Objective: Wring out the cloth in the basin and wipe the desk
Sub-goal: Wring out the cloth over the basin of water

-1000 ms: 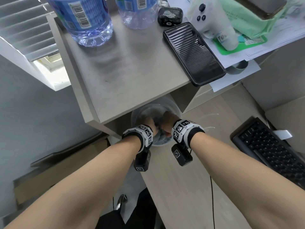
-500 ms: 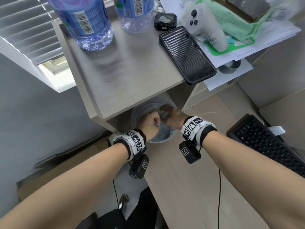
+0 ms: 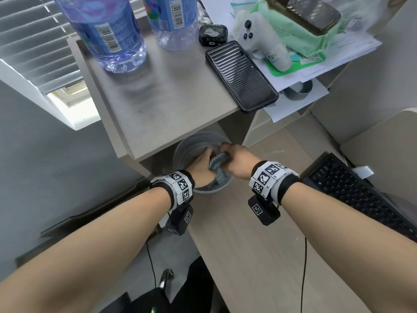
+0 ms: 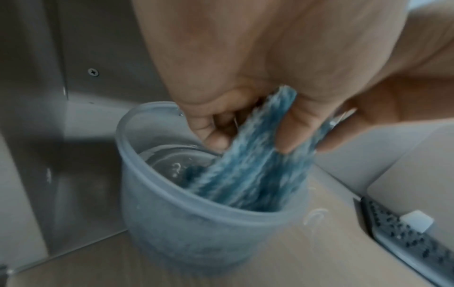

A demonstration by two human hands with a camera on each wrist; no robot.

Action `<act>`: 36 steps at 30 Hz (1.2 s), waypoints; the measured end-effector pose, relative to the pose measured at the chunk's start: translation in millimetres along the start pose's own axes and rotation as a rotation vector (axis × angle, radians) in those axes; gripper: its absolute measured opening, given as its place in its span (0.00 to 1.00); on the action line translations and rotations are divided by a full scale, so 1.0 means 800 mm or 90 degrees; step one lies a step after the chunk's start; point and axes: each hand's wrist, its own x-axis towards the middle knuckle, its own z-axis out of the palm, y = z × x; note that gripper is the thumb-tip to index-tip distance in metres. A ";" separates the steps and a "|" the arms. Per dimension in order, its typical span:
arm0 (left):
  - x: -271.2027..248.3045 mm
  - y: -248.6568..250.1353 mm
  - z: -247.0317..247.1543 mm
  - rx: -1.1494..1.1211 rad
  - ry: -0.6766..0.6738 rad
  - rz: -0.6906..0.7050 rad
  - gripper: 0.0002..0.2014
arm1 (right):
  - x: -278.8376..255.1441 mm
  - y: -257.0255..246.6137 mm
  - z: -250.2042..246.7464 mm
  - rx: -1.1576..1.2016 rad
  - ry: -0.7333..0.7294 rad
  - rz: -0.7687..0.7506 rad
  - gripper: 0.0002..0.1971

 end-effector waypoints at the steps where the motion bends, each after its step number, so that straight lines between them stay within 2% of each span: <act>1: 0.005 -0.003 0.004 0.045 -0.017 -0.009 0.17 | 0.000 -0.001 0.000 0.021 0.004 0.000 0.18; 4: 0.016 -0.017 0.009 0.125 -0.044 -0.048 0.10 | -0.003 -0.006 -0.008 0.081 0.016 -0.005 0.18; 6: 0.022 -0.029 0.008 0.131 -0.032 -0.089 0.07 | -0.008 -0.009 -0.016 0.122 0.031 -0.007 0.14; 8: 0.024 -0.037 0.007 0.168 -0.036 -0.112 0.08 | -0.012 -0.007 -0.023 0.156 0.050 0.004 0.11; 10: 0.020 -0.041 0.004 0.174 -0.008 -0.129 0.10 | -0.012 -0.004 -0.027 0.187 0.062 0.030 0.13; 15: 0.016 -0.031 -0.011 0.051 0.115 -0.132 0.08 | -0.010 -0.006 -0.021 0.191 0.047 0.084 0.10; 19: 0.009 -0.008 -0.021 -0.102 0.156 -0.121 0.04 | -0.001 -0.008 0.003 0.212 0.018 0.092 0.10; 20: 0.007 -0.003 -0.023 -0.144 0.156 -0.123 0.07 | 0.003 -0.007 0.009 0.232 0.016 0.090 0.10; 22: 0.004 0.005 -0.023 -0.255 0.155 -0.142 0.08 | 0.007 -0.007 0.019 0.309 0.016 0.110 0.15; 24: 0.000 0.011 -0.021 -0.373 0.146 -0.172 0.02 | 0.010 -0.006 0.026 0.389 -0.010 0.126 0.24; 26: -0.001 0.014 -0.018 -0.459 0.132 -0.192 0.07 | 0.011 -0.004 0.029 0.386 -0.037 0.110 0.35; 29: -0.007 0.021 -0.018 -0.552 0.100 -0.151 0.08 | 0.013 -0.003 0.035 0.358 -0.075 0.106 0.48; 31: -0.009 0.021 -0.017 -0.557 0.088 -0.111 0.09 | 0.019 0.000 0.040 0.307 -0.072 0.122 0.45; 33: -0.007 0.014 -0.014 -0.526 0.098 -0.079 0.13 | 0.022 0.001 0.034 0.213 -0.025 0.113 0.36; 35: -0.005 0.007 -0.015 -0.413 0.119 -0.037 0.19 | 0.022 0.001 0.025 0.183 0.033 0.118 0.25; 36: -0.003 0.000 -0.015 -0.326 0.121 -0.013 0.22 | 0.024 0.006 0.024 0.216 0.048 0.128 0.22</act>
